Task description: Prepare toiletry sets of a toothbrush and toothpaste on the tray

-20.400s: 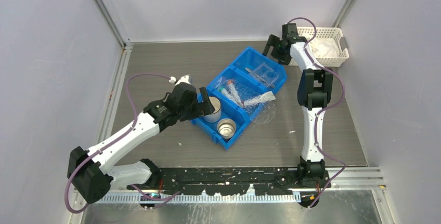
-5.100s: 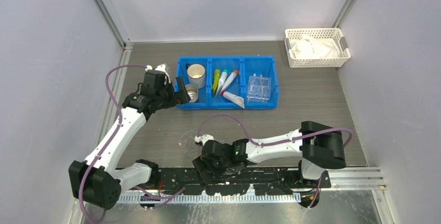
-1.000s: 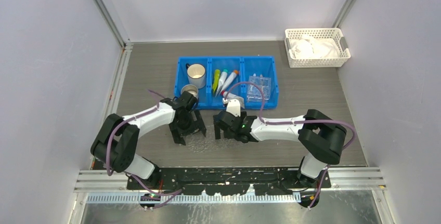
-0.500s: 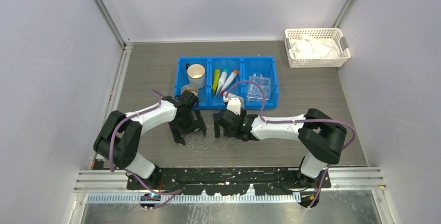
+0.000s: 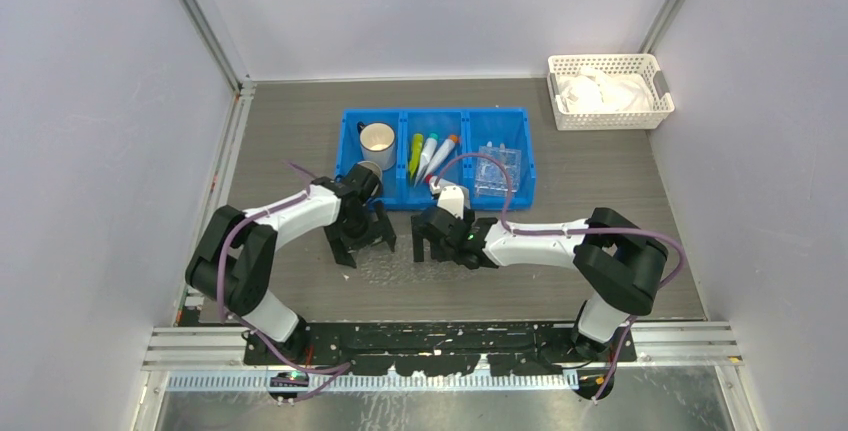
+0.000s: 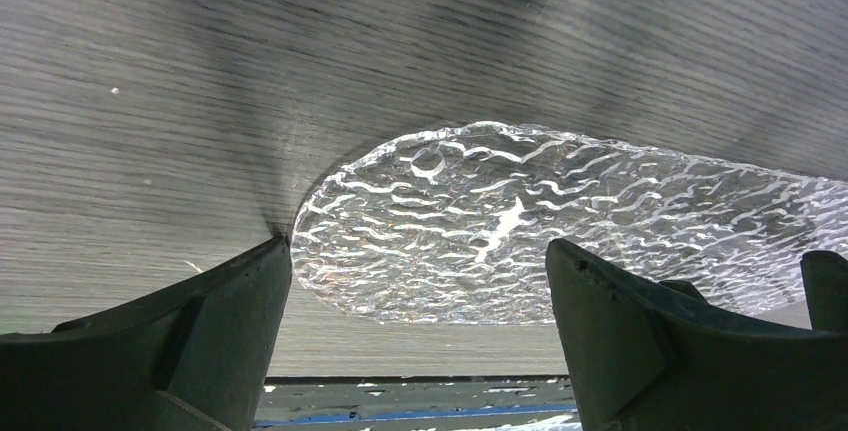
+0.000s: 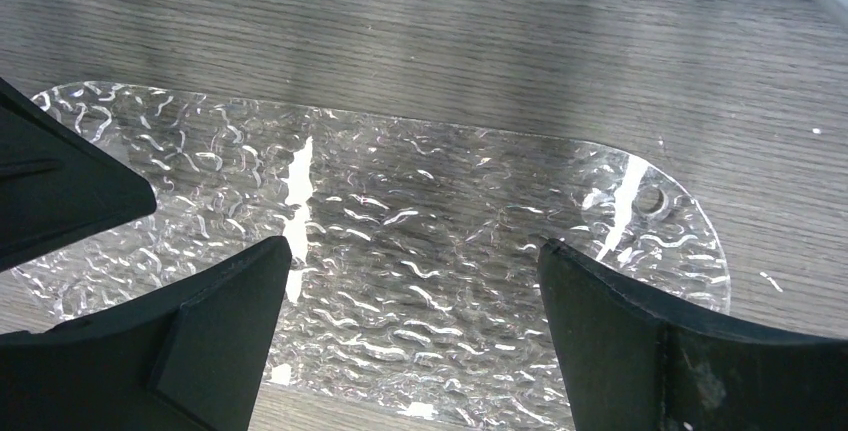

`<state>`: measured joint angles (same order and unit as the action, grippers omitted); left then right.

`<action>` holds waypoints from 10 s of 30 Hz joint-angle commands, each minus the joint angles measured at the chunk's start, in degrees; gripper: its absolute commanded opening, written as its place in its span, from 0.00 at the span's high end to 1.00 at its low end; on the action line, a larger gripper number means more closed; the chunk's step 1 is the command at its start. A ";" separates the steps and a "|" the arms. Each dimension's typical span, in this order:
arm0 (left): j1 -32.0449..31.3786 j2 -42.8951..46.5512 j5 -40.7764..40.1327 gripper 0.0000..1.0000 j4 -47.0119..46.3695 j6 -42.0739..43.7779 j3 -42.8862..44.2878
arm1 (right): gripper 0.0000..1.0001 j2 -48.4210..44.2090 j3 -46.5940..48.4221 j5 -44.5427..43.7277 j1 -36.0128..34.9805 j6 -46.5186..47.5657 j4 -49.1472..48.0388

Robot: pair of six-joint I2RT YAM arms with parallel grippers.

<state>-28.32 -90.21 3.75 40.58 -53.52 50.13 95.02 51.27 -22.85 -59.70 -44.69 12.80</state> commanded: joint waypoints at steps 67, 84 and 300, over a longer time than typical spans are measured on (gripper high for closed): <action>5.54 19.38 -4.01 0.00 -8.25 14.23 -4.07 | 0.46 4.25 25.47 5.60 36.55 15.91 20.37; 5.55 19.78 -4.01 0.00 -8.06 13.81 -3.66 | 0.85 2.73 29.78 7.23 37.89 17.46 23.20; 10.61 1.32 -4.28 0.98 27.40 28.73 53.39 | 0.54 -5.67 43.37 25.32 29.69 21.03 34.77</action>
<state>-16.93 -98.32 -3.73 63.13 -25.30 110.56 94.61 94.91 4.01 -30.24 -24.71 45.95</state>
